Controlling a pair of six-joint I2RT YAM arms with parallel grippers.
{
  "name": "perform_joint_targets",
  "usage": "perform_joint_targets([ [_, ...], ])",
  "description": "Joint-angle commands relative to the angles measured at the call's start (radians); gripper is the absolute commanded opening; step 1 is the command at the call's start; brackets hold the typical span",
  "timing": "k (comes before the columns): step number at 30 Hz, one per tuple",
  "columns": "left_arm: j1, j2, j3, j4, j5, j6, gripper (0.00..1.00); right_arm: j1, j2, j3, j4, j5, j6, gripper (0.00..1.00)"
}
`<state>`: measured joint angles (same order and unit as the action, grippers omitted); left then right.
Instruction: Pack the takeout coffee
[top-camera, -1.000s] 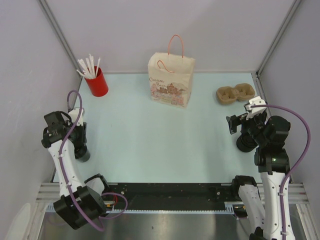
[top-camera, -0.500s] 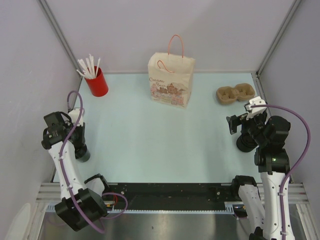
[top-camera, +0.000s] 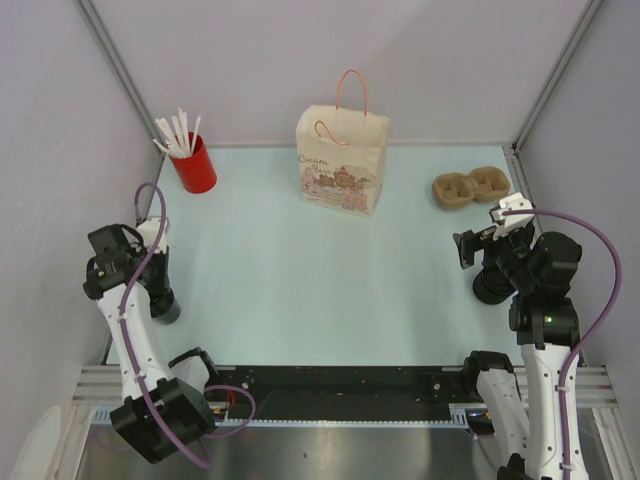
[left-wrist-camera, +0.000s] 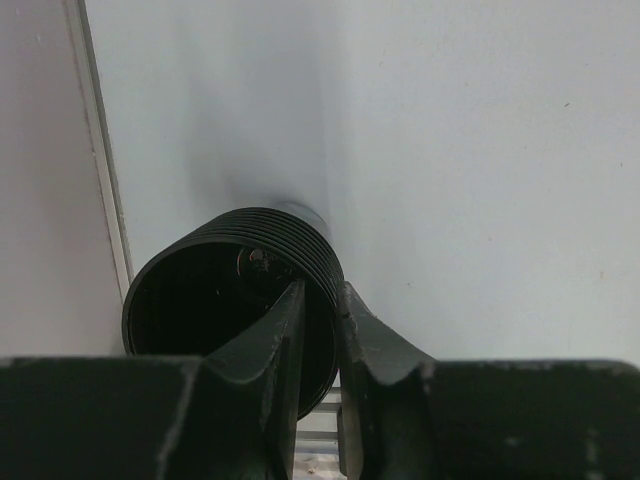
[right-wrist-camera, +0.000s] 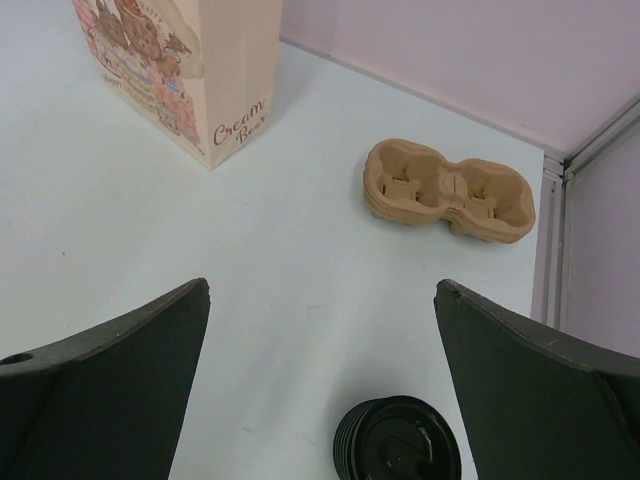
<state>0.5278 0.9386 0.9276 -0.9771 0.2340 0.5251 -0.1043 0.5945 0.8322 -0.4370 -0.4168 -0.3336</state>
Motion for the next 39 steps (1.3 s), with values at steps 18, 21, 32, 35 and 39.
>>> perform_joint_targets([
  [18, 0.011, -0.061, -0.030, -0.028, -0.007, 0.035, 0.20, -0.012, -0.013, 0.005, 0.011, -0.019, -0.012, 1.00],
  [21, 0.011, -0.073, -0.035, -0.035, -0.009, 0.041, 0.19, -0.014, -0.012, 0.005, 0.011, -0.020, -0.012, 1.00],
  [32, 0.011, -0.107, -0.035, -0.046, -0.024, 0.050, 0.12, -0.020, -0.013, 0.007, 0.006, -0.023, -0.015, 1.00],
  [35, 0.011, -0.109, -0.036, -0.048, -0.024, 0.050, 0.10, -0.021, -0.015, 0.005, 0.007, -0.027, -0.015, 1.00],
  [39, 0.011, -0.106, -0.036, -0.044, -0.027, 0.050, 0.04, -0.023, -0.013, 0.007, 0.006, -0.027, -0.015, 1.00],
])
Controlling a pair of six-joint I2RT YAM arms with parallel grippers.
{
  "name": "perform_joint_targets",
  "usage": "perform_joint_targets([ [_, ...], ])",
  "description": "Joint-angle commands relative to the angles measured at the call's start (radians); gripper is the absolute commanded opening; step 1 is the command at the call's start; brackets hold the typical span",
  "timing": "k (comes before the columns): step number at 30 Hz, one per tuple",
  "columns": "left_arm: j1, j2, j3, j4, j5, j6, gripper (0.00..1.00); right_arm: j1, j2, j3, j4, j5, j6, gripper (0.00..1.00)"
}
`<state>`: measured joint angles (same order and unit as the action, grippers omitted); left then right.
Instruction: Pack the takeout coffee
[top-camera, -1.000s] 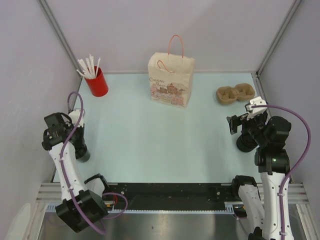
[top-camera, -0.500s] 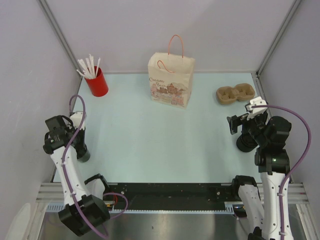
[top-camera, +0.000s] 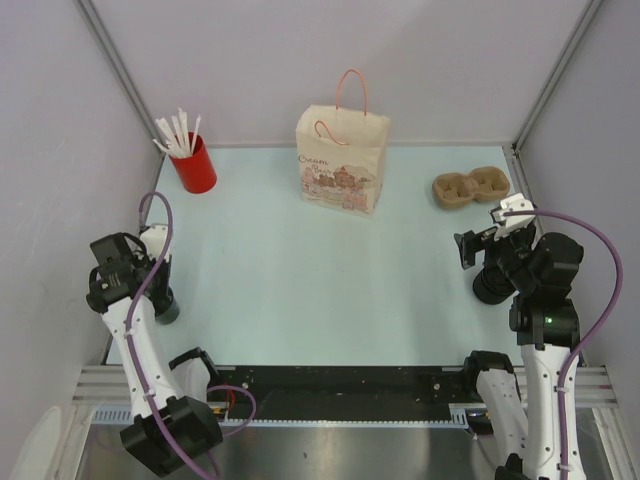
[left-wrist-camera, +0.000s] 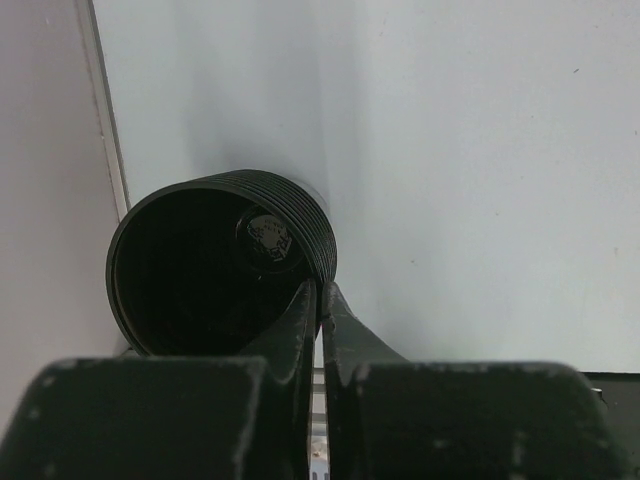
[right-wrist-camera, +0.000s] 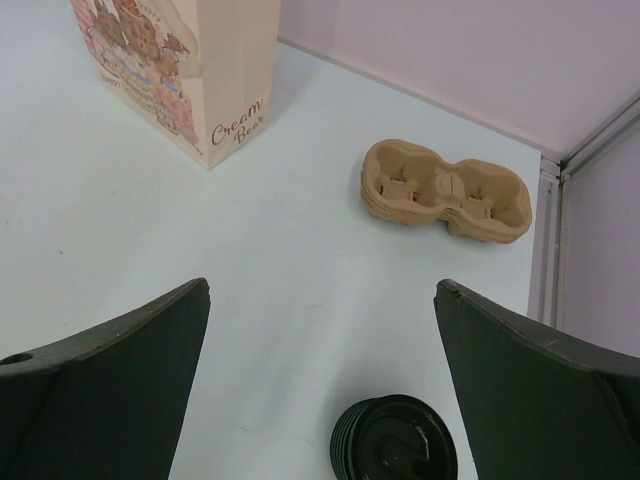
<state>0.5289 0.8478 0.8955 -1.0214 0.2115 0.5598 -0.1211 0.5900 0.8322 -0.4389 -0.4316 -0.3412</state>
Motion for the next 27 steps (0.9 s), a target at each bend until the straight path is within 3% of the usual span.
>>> perform_joint_targets([
  [1, 0.010, -0.016, -0.004, 0.001, -0.006, 0.014, 0.02, -0.006, -0.009, 0.005, 0.008, -0.012, -0.009, 1.00],
  [27, 0.010, -0.075, 0.031, 0.020, -0.023, 0.000, 0.00, -0.009, -0.007, 0.005, 0.006, -0.018, -0.009, 1.00],
])
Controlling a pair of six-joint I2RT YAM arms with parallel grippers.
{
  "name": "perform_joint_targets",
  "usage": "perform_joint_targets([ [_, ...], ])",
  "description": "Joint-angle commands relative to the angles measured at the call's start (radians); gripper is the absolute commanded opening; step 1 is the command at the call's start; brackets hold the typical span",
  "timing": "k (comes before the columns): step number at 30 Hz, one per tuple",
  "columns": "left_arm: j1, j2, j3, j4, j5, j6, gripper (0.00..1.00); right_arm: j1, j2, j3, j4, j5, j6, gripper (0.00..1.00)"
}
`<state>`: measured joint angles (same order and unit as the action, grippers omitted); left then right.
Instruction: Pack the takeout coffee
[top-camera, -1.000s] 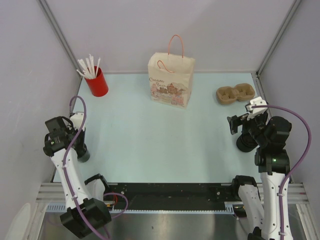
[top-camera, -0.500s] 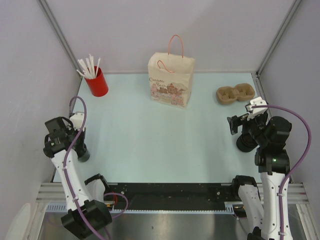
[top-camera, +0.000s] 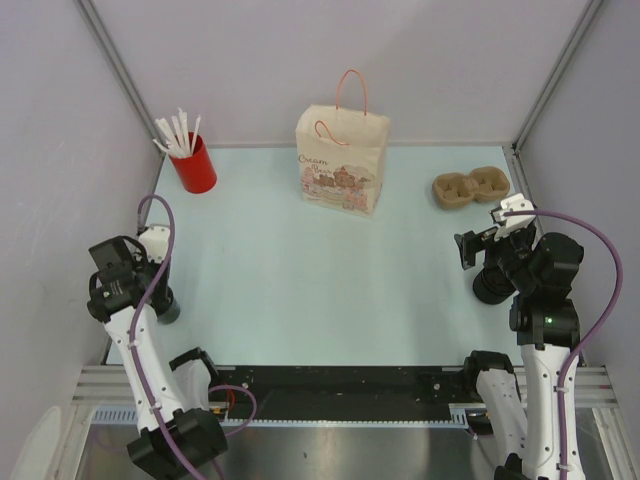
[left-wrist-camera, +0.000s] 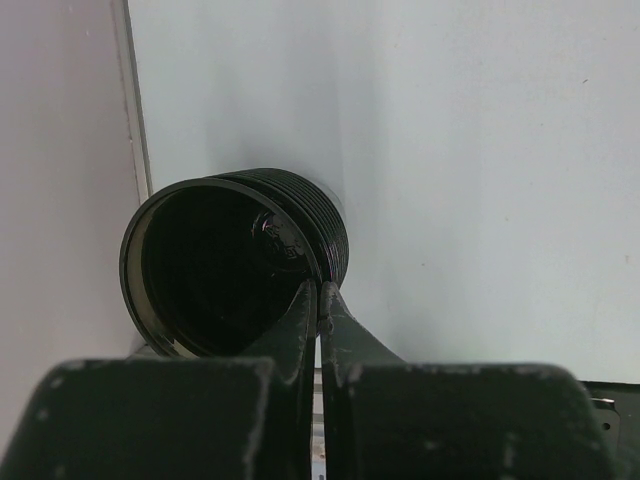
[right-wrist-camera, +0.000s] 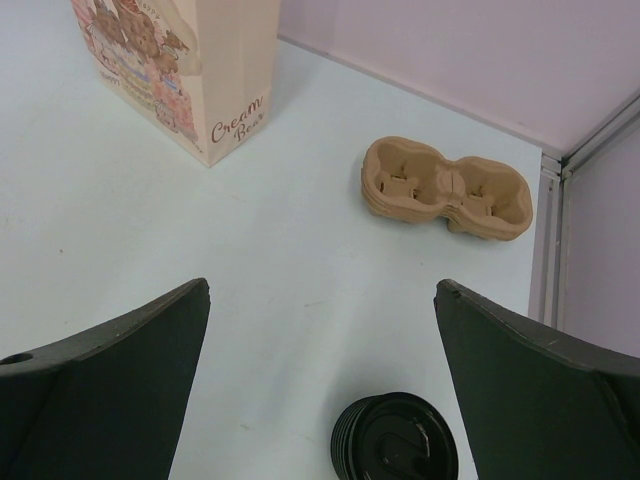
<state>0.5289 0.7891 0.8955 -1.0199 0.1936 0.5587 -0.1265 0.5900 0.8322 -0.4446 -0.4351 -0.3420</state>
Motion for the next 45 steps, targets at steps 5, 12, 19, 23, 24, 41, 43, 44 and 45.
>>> perform_joint_targets([
  [5, 0.009, -0.025, 0.069, 0.021, -0.016, -0.002, 0.00, -0.004, -0.006, 0.005, 0.010, -0.014, -0.009, 1.00],
  [12, 0.010, -0.039, 0.118, 0.011, -0.013, -0.008, 0.00, -0.004, -0.004, 0.005, 0.009, -0.013, -0.009, 1.00],
  [19, 0.010, -0.044, 0.157, -0.003, -0.006, -0.010, 0.00, -0.004, -0.001, 0.005, 0.009, -0.011, -0.011, 1.00],
  [23, 0.010, -0.054, 0.169, -0.011, -0.002, -0.010, 0.00, -0.004, -0.001, 0.005, 0.010, -0.011, -0.011, 1.00],
  [24, 0.008, -0.056, 0.172, -0.011, 0.000, -0.008, 0.00, -0.004, -0.001, 0.005, 0.010, -0.011, -0.011, 1.00],
  [41, 0.010, -0.082, 0.267, -0.029, 0.004, -0.019, 0.00, -0.004, -0.002, 0.007, 0.009, -0.011, -0.014, 1.00],
  [43, 0.010, -0.082, 0.278, -0.031, 0.006, -0.020, 0.00, -0.004, -0.001, 0.005, 0.009, -0.010, -0.015, 1.00],
  [44, 0.010, -0.080, 0.286, -0.031, 0.004, -0.022, 0.00, -0.004, -0.002, 0.005, 0.007, -0.010, -0.015, 1.00],
  [45, 0.008, -0.080, 0.290, -0.031, 0.007, -0.023, 0.00, -0.004, -0.004, 0.005, 0.007, -0.010, -0.015, 1.00],
])
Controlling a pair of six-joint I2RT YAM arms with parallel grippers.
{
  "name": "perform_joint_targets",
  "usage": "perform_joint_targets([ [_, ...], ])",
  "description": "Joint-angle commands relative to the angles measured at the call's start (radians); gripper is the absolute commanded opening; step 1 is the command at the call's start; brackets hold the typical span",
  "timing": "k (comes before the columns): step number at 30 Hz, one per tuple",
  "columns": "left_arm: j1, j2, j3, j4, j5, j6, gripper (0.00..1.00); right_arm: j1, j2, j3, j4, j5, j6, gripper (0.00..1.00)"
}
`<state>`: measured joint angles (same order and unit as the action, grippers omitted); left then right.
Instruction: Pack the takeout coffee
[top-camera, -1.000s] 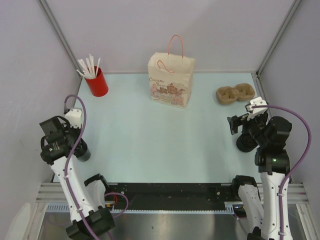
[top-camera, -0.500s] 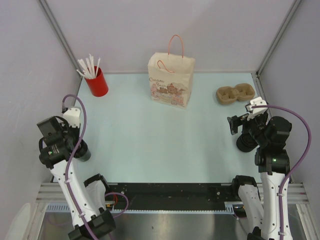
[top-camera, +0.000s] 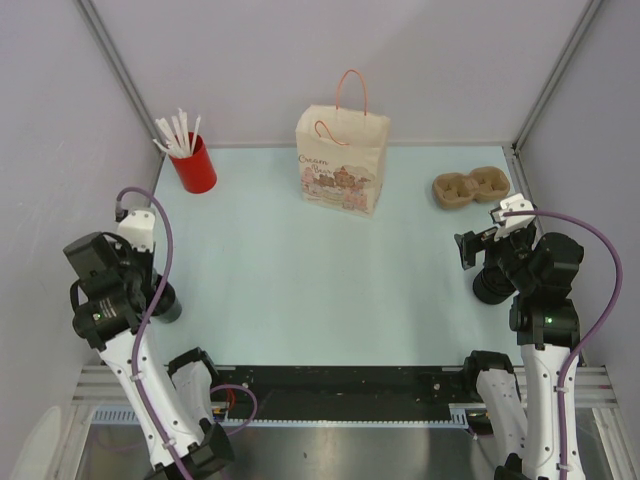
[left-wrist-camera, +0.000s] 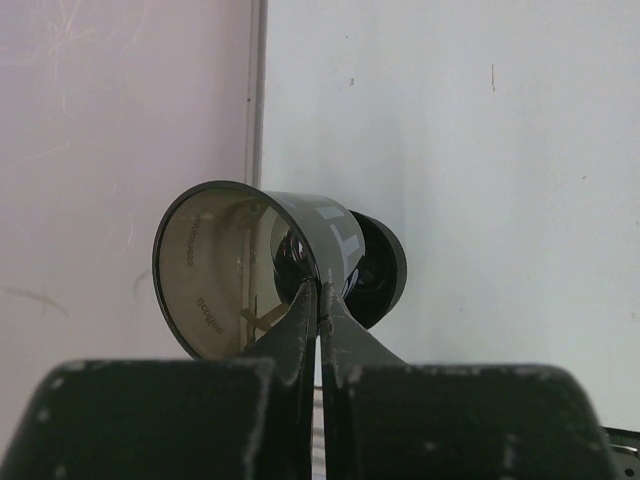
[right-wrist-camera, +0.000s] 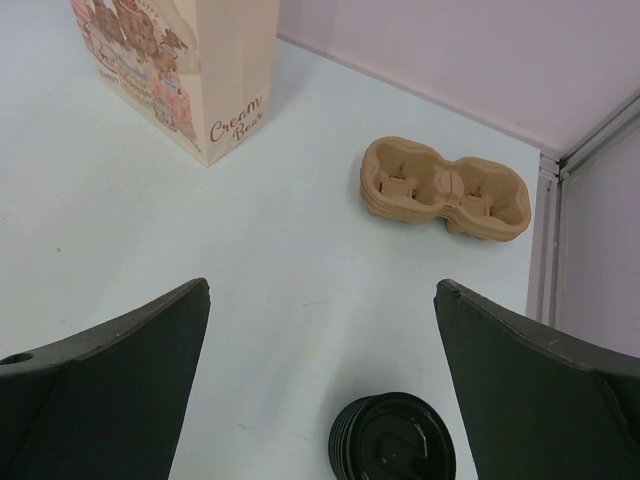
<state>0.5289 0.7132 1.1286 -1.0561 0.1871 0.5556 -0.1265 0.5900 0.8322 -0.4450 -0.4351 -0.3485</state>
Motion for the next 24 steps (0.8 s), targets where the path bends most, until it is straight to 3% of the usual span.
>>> perform_joint_targets([
  [1, 0.009, -0.003, 0.062, 0.005, 0.017, -0.020, 0.00, -0.004, -0.002, 0.005, 0.009, -0.010, -0.009, 1.00],
  [20, 0.000, 0.127, 0.212, -0.044, 0.143, -0.045, 0.00, -0.005, 0.001, 0.005, 0.006, -0.005, -0.012, 1.00],
  [24, -0.079, 0.150, 0.206, -0.019, 0.105, -0.081, 0.00, -0.004, 0.002, 0.005, 0.008, -0.005, -0.014, 1.00],
])
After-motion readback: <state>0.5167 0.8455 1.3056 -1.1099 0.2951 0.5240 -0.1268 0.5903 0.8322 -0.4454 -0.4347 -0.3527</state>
